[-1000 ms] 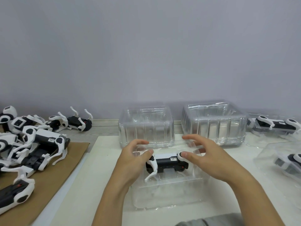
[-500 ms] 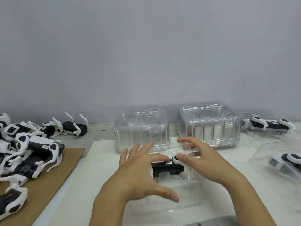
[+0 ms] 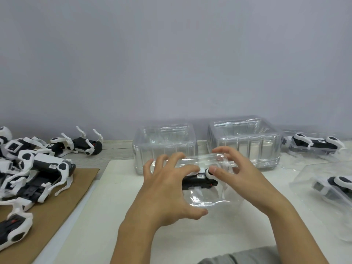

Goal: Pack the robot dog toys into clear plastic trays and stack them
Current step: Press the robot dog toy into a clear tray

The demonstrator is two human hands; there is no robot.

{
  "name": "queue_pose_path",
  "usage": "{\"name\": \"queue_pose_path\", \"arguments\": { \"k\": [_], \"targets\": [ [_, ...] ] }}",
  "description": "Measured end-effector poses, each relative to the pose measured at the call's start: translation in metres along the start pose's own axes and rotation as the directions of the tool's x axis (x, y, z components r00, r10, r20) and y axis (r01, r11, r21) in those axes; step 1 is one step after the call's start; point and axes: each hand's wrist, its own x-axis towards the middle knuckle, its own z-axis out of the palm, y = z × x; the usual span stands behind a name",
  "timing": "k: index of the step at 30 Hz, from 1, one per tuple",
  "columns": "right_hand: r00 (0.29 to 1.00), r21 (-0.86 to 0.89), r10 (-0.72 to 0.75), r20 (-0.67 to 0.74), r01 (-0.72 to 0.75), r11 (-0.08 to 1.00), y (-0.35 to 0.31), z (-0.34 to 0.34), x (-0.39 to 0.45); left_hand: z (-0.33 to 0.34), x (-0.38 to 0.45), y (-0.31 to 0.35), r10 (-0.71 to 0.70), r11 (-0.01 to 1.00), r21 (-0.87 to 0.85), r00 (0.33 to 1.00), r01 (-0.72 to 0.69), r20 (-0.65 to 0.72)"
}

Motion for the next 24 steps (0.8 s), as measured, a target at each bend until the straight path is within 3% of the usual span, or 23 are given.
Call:
{"name": "queue_pose_path", "arguments": {
  "k": [6, 11, 24],
  "targets": [
    [0.983, 0.039, -0.123, -0.136, 0.129, 0.991, -0.010, 0.003, 0.001, -0.004, 0.002, 0.003, 0.094, 0.985, 0.161, 0.984, -0.069, -0.154],
    [0.966, 0.017, -0.182, -0.183, 0.188, 0.982, -0.011, 0.006, 0.001, -0.008, 0.003, 0.005, 0.119, 0.971, 0.226, 0.975, -0.075, -0.186],
    [0.946, 0.024, -0.221, -0.236, 0.233, 0.972, -0.012, 0.010, 0.001, -0.003, 0.004, 0.004, 0.116, 0.986, 0.144, 0.963, -0.082, -0.245]
  ]
}}
